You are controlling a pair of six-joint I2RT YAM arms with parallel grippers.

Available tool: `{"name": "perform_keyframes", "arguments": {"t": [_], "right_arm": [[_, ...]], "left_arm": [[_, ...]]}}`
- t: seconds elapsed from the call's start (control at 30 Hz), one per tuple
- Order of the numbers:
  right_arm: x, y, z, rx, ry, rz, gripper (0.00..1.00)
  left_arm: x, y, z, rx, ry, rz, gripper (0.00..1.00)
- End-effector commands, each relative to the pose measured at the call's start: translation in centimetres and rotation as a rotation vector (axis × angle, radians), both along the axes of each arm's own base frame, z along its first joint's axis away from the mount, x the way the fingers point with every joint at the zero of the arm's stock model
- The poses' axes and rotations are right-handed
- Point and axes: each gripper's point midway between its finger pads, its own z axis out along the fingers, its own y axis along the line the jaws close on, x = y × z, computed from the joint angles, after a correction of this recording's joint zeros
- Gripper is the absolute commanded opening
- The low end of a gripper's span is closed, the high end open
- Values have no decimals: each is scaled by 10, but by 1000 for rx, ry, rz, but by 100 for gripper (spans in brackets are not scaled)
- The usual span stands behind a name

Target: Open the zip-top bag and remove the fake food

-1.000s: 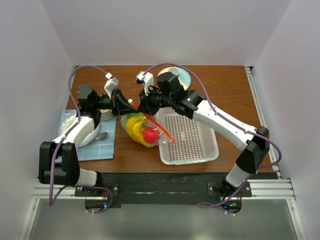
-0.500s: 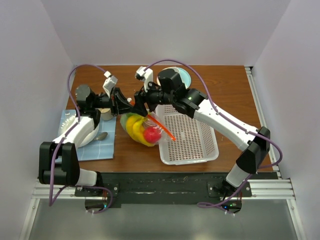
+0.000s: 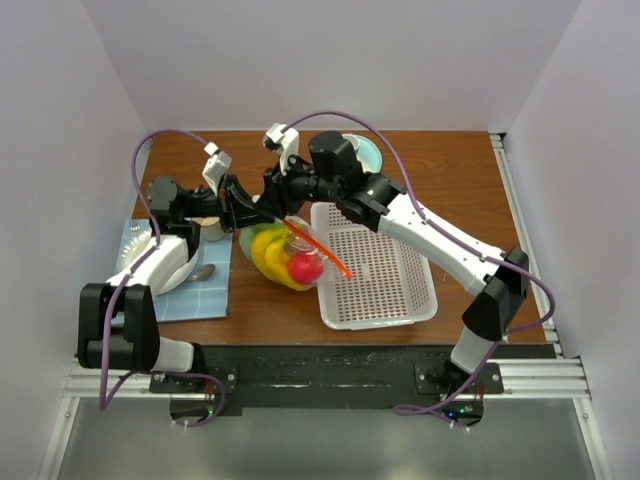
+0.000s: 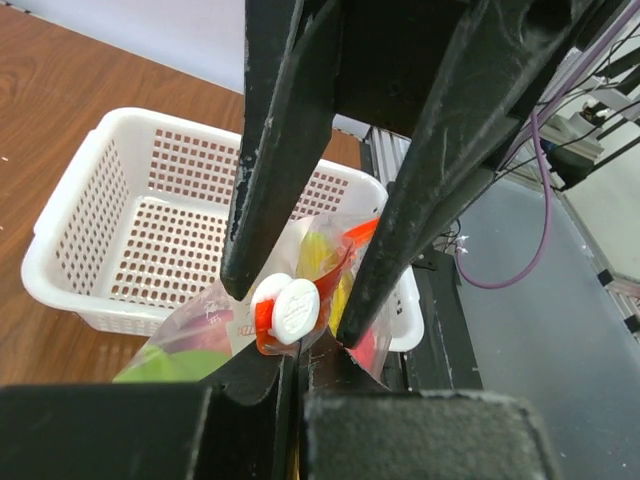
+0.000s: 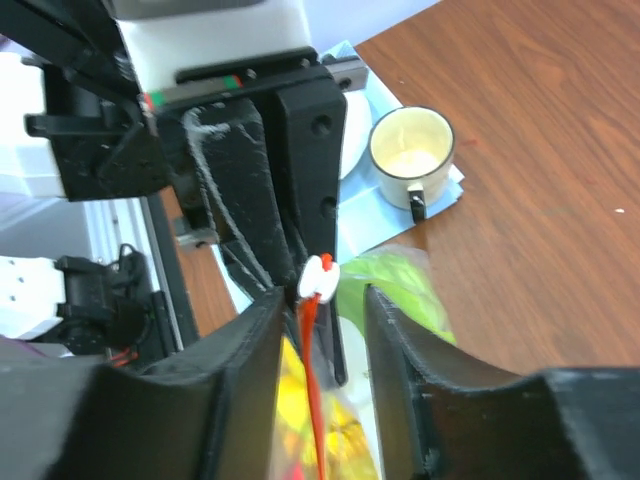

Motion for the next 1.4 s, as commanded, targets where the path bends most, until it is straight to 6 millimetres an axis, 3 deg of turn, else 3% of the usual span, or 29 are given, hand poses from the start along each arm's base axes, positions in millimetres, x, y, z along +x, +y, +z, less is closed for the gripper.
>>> {"name": "perform_keyframes", "arguments": {"t": [0.0, 0.3, 0.57, 0.83, 0.93, 0.97, 1.0, 1.37], "right_arm": [[10, 7, 23, 72, -44, -18, 35], [7, 14, 23, 100, -10, 6, 24], [8, 12, 15, 90, 14, -9, 0], [1, -6, 12, 60, 5, -43, 0], [-3, -15, -3, 29, 20, -61, 0], [-7, -20, 2, 36, 14, -64, 0], [-10, -24, -9, 17, 29, -67, 0], [-35, -62, -33, -18, 64, -115, 0]], "left_arm": [[-41, 7, -4, 90, -95, -202, 2], [-41, 7, -6, 93, -88, -201, 3], [-42, 8, -7, 98, -91, -198, 4], [-40, 8, -10, 109, -74, -189, 4], [-39, 8, -9, 114, -82, -186, 4], [-39, 9, -8, 114, -83, -184, 4], [-38, 9, -8, 116, -94, -183, 4], [-32, 9, -5, 125, -78, -170, 4]]}}
